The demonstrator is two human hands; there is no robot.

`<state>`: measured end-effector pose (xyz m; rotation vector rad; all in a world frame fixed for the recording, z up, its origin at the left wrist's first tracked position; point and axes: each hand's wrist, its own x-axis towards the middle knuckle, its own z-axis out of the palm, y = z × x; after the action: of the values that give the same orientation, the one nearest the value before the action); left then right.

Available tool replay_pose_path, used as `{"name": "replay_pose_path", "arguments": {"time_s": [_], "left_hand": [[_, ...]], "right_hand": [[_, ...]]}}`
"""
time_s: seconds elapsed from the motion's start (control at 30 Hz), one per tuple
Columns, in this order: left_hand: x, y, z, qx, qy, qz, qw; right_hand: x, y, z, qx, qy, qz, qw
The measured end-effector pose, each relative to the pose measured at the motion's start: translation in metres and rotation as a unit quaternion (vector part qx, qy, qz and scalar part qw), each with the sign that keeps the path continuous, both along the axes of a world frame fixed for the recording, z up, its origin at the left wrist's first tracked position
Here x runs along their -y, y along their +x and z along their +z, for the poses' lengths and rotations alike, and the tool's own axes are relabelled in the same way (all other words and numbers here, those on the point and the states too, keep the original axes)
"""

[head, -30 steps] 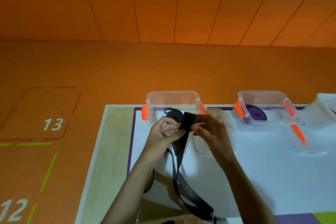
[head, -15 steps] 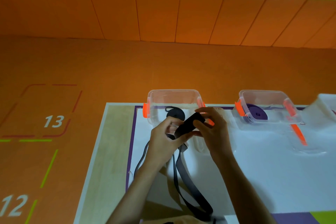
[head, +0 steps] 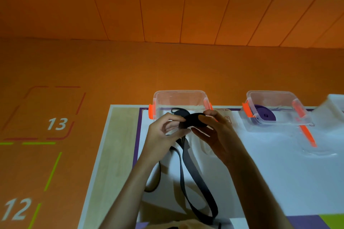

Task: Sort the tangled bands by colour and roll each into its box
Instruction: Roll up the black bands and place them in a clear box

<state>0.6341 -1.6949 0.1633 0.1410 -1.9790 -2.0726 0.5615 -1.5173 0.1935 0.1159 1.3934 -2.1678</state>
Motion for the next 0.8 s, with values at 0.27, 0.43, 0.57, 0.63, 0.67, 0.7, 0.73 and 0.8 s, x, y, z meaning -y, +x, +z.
{"name": "replay_pose_path", "arguments": {"time_s": [0.27, 0.43, 0.57, 0.63, 0.67, 0.7, 0.73, 0.8], "left_hand": [[0.001, -0.014, 0.017, -0.045, 0.062, 0.048, 0.996], [0.002, -0.017, 0.005, 0.013, 0.023, 0.069, 0.997], [0.002, -0.016, 0.003, 0.021, 0.068, 0.063, 0.996], [0.002, -0.015, 0.004, 0.014, 0.093, 0.060, 0.994], [0.002, -0.014, 0.003, 0.010, 0.100, 0.056, 0.993], [0.004, -0.014, 0.002, 0.008, 0.105, 0.053, 0.993], [0.005, -0.014, 0.002, 0.007, 0.106, 0.048, 0.993], [0.007, -0.015, 0.001, 0.007, 0.096, 0.040, 0.995]], "right_hand": [[0.011, 0.003, -0.004, 0.023, -0.003, 0.049, 0.999], [0.015, 0.002, -0.004, -0.073, 0.040, 0.088, 0.993], [0.018, -0.001, -0.001, -0.140, 0.130, 0.083, 0.978], [0.019, -0.004, -0.002, -0.160, 0.164, 0.068, 0.971], [0.019, -0.005, -0.001, -0.172, 0.172, 0.068, 0.968], [0.019, -0.006, 0.000, -0.181, 0.175, 0.069, 0.965], [0.019, -0.007, 0.001, -0.187, 0.174, 0.066, 0.965], [0.019, -0.008, 0.004, -0.192, 0.172, 0.052, 0.965]]}}
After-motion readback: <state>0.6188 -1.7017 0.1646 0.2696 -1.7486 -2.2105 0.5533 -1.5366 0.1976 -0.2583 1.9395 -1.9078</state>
